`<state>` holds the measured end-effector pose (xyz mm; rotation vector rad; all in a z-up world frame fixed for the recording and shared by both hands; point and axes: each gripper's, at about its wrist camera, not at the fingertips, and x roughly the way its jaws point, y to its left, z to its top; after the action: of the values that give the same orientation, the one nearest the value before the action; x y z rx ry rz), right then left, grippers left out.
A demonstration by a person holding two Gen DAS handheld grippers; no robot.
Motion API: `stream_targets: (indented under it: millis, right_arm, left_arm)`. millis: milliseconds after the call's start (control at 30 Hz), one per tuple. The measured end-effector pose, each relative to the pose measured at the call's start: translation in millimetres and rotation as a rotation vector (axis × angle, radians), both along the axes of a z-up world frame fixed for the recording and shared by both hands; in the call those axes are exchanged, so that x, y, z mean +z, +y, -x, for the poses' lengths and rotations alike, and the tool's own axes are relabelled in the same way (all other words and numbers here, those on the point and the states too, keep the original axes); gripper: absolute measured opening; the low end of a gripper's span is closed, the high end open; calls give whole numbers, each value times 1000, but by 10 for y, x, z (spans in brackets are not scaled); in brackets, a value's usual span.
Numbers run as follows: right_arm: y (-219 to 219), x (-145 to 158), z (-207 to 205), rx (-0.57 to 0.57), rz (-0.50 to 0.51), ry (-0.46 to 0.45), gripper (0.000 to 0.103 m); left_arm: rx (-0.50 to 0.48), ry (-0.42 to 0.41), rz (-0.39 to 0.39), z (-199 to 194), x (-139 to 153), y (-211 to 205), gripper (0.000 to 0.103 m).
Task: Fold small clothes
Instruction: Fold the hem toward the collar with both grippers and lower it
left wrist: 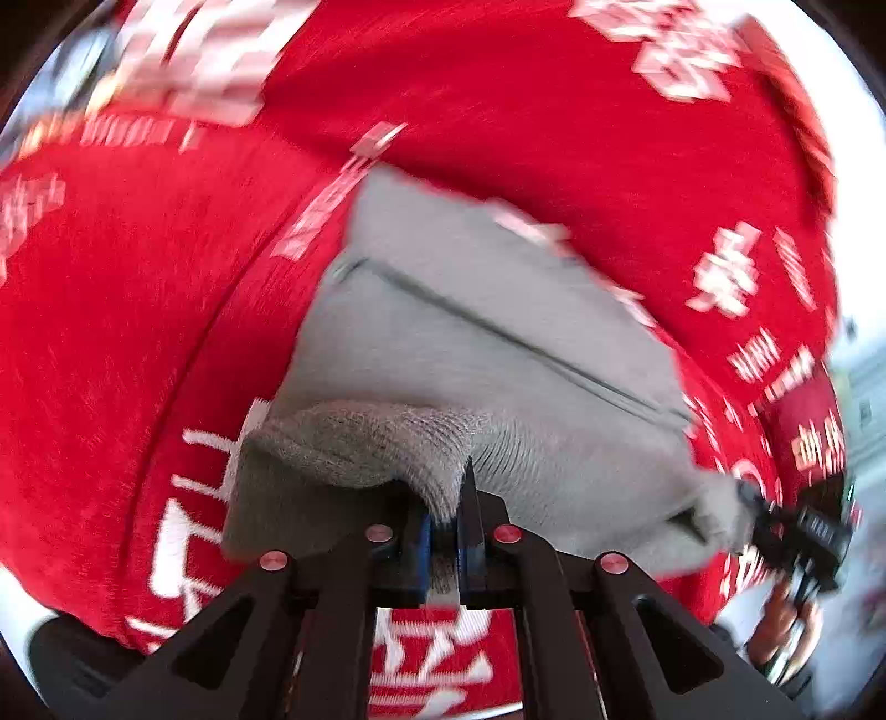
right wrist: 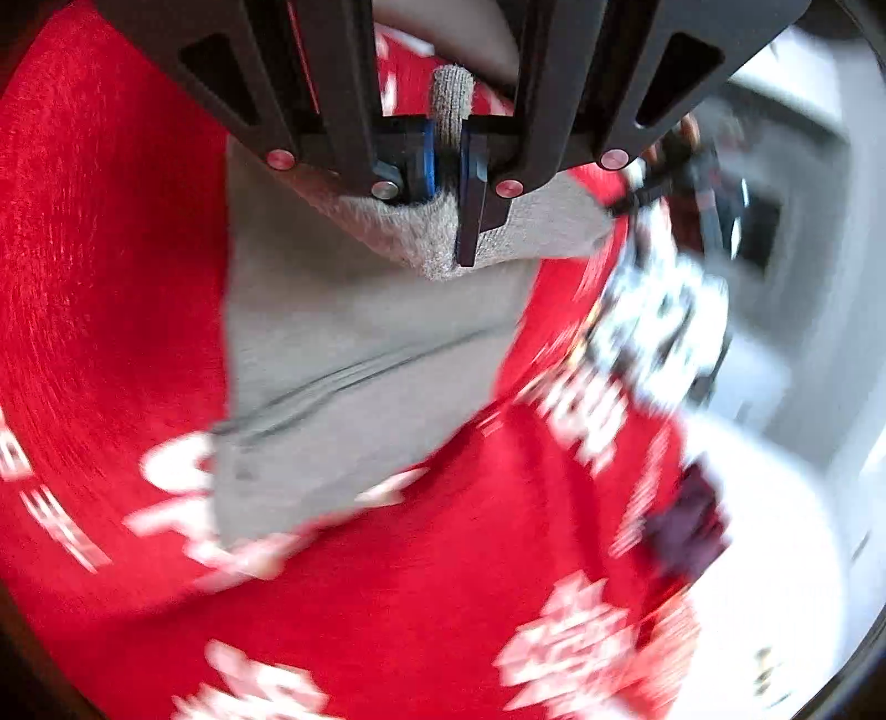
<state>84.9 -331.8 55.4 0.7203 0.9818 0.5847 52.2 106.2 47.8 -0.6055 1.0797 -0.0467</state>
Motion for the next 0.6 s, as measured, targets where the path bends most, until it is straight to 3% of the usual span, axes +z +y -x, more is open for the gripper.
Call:
stream_targets:
  millis: [33,100,200,233,333,467,600]
  right_arm:
    - [-10,-96,-97,-42,10,51,11]
    - [-20,-280,-251,-84,-17,162,12]
    - [-48,-255,-223,-107,-10,139,12]
    - [-21,-201,-187,-101,32,109,21]
    - [180,0,-74,-35,270,-10,78]
    - [481,235,212,92,635,-235,81]
    - [760,275,458,246,980,-427,81]
  left_arm:
    - [45,62,13,-111,-136,62,7]
    - [77,94,70,-139,-269,133,7]
    - [98,96,152,-132,-299,225,7]
    - [85,83,167,-116,-273,242,7]
    - [2,69,111,-104,-166,234,7]
    - [-140,10,-75,-61,52,199,7]
    - [-217,-98,-219,55,171,159,7]
